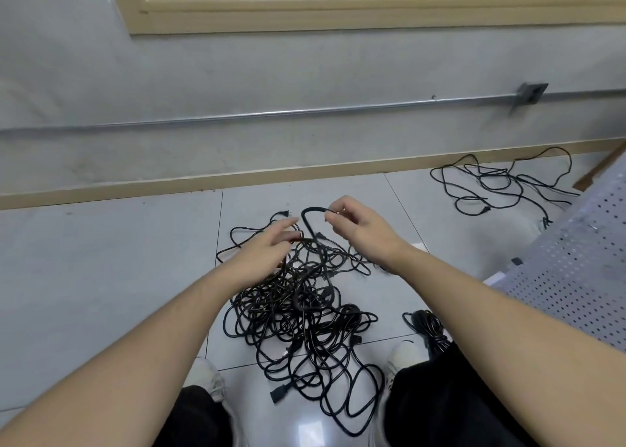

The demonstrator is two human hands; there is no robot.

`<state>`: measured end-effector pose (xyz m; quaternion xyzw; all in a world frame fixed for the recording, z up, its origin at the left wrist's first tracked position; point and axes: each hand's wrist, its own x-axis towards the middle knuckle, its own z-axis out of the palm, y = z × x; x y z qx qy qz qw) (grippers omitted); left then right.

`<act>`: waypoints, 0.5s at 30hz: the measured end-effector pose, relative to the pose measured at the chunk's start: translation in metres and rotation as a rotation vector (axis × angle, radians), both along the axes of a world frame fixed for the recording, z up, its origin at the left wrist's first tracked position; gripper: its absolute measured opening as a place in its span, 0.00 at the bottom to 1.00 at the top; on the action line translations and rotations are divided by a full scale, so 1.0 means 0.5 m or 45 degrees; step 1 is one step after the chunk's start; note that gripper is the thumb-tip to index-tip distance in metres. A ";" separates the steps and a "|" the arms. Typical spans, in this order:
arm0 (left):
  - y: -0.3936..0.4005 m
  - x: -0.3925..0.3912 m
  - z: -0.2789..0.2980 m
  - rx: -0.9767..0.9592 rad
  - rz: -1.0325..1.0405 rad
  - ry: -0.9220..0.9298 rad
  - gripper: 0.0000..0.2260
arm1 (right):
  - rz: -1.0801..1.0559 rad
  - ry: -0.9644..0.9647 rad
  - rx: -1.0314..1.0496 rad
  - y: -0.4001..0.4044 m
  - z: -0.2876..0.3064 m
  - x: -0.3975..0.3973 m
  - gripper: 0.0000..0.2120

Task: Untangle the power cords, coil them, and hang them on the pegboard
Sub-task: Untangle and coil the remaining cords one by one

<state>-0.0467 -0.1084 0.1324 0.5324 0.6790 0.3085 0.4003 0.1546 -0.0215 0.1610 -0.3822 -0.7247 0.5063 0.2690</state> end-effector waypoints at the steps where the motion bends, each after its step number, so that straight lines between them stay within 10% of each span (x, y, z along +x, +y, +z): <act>1: 0.000 0.016 0.004 0.023 -0.042 -0.038 0.24 | 0.008 0.059 -0.002 -0.003 0.002 -0.003 0.05; 6: 0.004 0.049 -0.006 0.064 -0.140 0.484 0.17 | -0.023 0.279 -0.008 -0.013 0.016 -0.013 0.07; 15: -0.013 0.056 0.035 0.246 -0.017 0.081 0.22 | -0.101 -0.133 0.113 -0.004 0.004 0.029 0.18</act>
